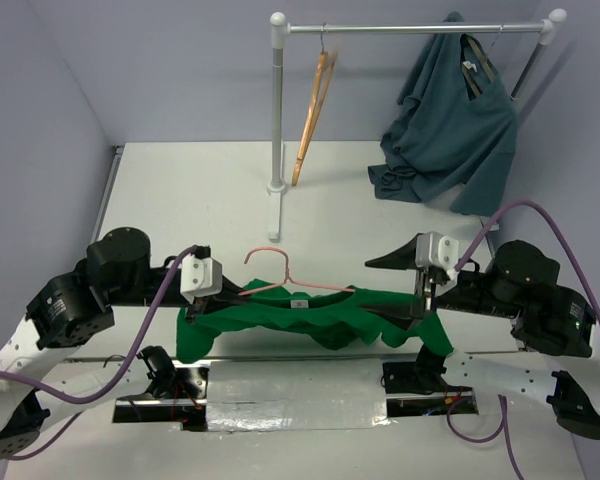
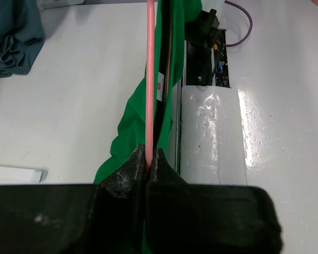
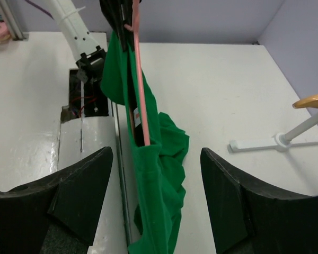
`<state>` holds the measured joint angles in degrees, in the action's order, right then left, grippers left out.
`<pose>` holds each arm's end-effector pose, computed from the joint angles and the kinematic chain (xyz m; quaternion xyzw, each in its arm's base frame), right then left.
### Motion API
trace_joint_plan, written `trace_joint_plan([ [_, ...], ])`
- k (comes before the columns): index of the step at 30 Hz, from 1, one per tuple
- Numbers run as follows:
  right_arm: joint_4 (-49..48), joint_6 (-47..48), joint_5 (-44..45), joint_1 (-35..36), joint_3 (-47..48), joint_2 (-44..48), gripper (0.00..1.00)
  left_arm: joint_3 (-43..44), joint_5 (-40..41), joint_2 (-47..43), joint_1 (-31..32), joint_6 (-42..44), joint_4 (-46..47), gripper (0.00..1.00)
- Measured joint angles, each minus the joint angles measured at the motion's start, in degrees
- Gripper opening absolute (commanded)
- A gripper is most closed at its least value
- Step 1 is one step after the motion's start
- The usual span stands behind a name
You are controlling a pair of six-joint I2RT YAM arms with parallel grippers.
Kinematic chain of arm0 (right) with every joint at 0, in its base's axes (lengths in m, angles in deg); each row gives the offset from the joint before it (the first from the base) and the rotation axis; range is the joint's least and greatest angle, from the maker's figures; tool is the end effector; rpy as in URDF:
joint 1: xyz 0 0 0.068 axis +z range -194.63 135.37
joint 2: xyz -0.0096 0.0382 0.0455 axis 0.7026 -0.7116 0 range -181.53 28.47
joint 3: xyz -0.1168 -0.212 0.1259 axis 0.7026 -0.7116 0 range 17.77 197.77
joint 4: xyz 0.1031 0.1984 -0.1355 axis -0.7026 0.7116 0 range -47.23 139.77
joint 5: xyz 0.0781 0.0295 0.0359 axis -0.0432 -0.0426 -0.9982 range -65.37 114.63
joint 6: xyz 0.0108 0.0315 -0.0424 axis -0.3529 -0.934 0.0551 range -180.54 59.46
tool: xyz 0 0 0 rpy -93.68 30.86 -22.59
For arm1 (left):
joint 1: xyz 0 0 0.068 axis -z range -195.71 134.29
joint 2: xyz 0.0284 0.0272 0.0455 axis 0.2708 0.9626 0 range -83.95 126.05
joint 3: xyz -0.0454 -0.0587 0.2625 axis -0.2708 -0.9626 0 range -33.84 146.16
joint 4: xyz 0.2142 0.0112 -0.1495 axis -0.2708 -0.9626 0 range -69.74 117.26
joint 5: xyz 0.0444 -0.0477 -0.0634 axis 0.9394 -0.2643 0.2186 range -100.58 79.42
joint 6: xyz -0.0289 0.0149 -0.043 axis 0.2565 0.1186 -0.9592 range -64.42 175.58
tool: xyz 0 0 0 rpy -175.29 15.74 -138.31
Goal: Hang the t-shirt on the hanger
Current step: Place the hanger at the clothesline.
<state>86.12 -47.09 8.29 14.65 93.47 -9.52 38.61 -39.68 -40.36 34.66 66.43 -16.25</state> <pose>0.0306 0.0711 0.4627 -0.5118 0.5341 0.3558 0.5711 0.0607 -0.1005 0.4397 0.5223 0.5812 -0.3871 0.4894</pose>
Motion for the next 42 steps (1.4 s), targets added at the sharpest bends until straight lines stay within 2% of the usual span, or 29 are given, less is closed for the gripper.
trace_joint_plan([
  [6, 0.5, -0.6, 0.1, 0.6, -3.9, 0.6, 0.73, 0.0, 0.1, -0.4, 0.0, 0.0, 0.0, 0.00],
  [8, 0.7, -0.7, 0.1, 0.6, -4.9, 0.3, 0.71, 0.0, 0.1, -0.4, 0.0, 0.0, 0.0, 0.00],
  [10, 1.0, -1.0, 0.2, 0.7, -5.0, -0.5, 0.62, 0.0, 0.1, -0.5, 0.0, 0.0, 0.0, 0.00],
  [11, 1.0, -1.1, 0.3, 0.8, -5.0, -1.0, 0.57, 0.0, 0.1, -0.5, 0.0, 0.0, 0.0, 0.00],
  [12, 1.1, -1.3, 0.5, 0.8, -5.0, -1.4, 0.43, 0.0, 0.1, -0.5, 0.0, 0.0, 0.0, 0.00],
  [14, 1.3, -1.6, 0.7, 0.9, -5.0, -2.4, 0.26, 0.0, 0.2, -0.6, 0.0, 0.0, 0.0, 0.00],
  [15, 1.4, -1.8, 0.8, 0.9, -5.0, -2.7, 0.07, 0.0, 0.3, -0.6, 0.0, -0.1, 0.0, 0.00],
  [16, 1.4, -1.8, 0.9, 1.0, -5.0, -2.9, 0.00, 0.0, 0.5, -0.6, 0.0, -0.1, 0.0, 0.00],
  [19, 1.7, -2.5, 0.7, 1.5, -5.0, -2.4, 0.00, 0.0, 1.7, -0.6, -0.3, -0.3, 0.3, 0.02],
  [21, 1.7, -2.9, 1.2, 1.6, -5.4, -1.8, 0.00, 0.1, 2.2, -0.3, -0.2, -0.6, 0.8, 0.27],
  [22, 1.6, -3.2, 1.5, 1.6, -5.6, -1.6, 0.00, 0.3, 3.3, 0.0, -0.1, -1.0, 1.1, 0.66],
  [23, 1.8, -3.5, 2.0, 1.6, -5.7, -1.4, 0.00, 0.7, 4.7, 0.2, -0.1, -0.9, 1.2, 0.97],
  [24, 2.0, -3.9, 3.1, 1.6, -5.7, -1.4, 0.00, 1.5, 6.7, 0.6, -0.1, -2.0, 1.3, 0.99],
  [34, 4.0, -10.7, 17.1, 1.6, -8.8, -4.0, 0.00, 8.3, 31.6, 2.6, -0.2, -11.0, 3.3, 0.99],
  [42, 8.5, -19.0, 29.6, 1.0, -13.1, -4.2, 0.00, 7.4, 43.0, 1.7, -0.2, -17.3, 5.1, 0.99],
])
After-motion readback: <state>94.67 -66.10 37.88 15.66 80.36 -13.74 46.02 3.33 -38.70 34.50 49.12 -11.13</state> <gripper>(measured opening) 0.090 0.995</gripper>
